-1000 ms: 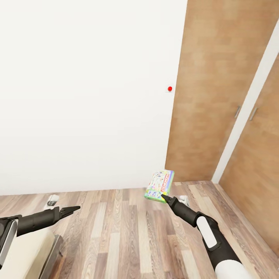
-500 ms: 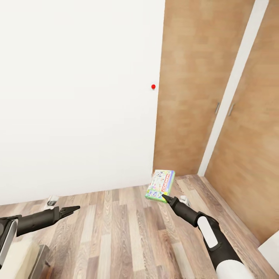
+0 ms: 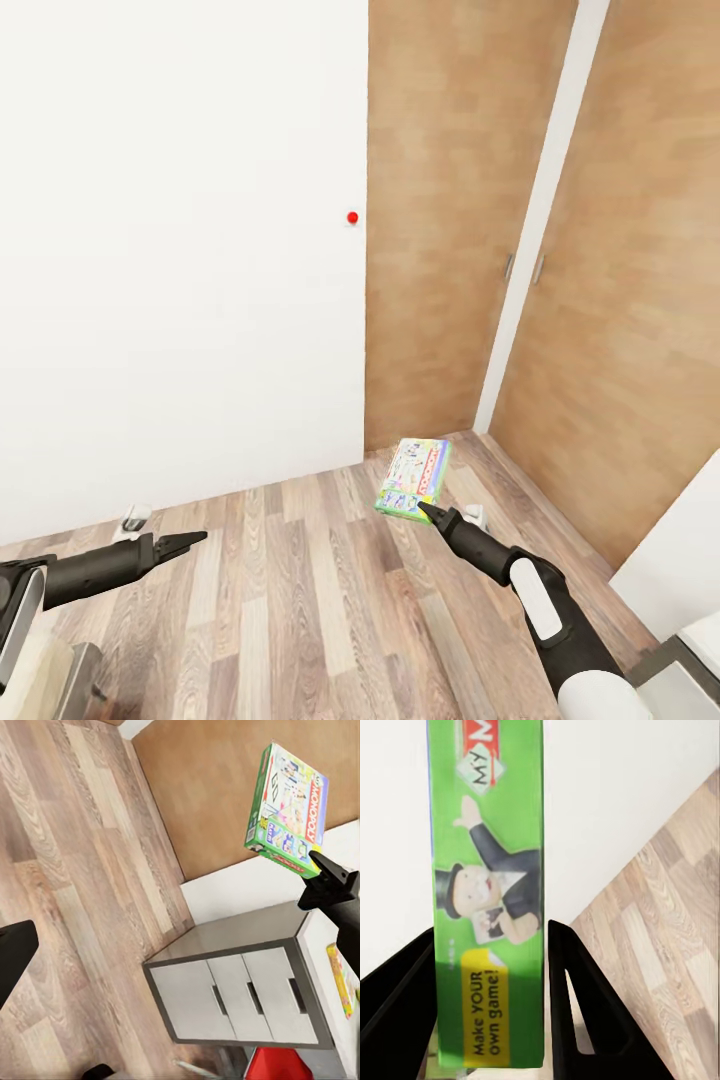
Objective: Put all the toys in the child's room - the three board games (two on the bed and one on the table), the two jigsaw puzzles on the table, and the tennis ball on the table - inside the toy box on the table in the child's room.
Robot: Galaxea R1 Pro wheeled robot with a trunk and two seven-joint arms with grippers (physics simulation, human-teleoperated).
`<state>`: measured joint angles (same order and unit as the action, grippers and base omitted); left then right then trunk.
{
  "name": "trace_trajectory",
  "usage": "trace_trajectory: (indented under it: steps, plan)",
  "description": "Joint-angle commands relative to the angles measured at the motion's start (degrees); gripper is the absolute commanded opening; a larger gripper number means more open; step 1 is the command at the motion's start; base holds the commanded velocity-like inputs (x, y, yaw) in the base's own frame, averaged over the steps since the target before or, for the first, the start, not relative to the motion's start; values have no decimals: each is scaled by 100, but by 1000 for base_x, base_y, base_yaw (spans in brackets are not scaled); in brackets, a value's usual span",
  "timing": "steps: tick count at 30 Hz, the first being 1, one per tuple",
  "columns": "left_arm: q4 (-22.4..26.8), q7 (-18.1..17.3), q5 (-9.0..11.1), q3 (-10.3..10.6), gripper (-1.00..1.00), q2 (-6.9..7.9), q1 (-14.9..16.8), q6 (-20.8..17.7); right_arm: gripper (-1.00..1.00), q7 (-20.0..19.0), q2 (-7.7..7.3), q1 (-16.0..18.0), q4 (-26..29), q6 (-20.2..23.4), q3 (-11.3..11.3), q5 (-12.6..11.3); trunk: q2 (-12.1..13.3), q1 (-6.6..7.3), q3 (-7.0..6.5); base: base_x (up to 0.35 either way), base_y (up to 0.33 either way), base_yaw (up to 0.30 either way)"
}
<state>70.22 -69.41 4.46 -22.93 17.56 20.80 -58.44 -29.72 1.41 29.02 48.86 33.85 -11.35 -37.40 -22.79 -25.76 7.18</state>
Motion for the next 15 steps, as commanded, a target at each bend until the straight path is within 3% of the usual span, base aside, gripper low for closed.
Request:
trace_trajectory:
  steps: [1, 9, 15]
  plan:
    - [1, -4, 20, -2, 100, 2, 3, -47, -100, -13, 8, 8, 1, 52, -25, -46, -13, -2, 17, -57, 8, -240]
    - [2, -1, 20, -1, 100, 2, 3, -45, -100, -9, -48, 8, 8, 53, -25, -48, -13, -2, 51, -13, 2, -240]
    - [9, -20, 20, -1, 100, 9, 3, -47, -100, -23, -361, 8, 87, 152, -21, -68, -13, -2, 77, -1, 0, -240]
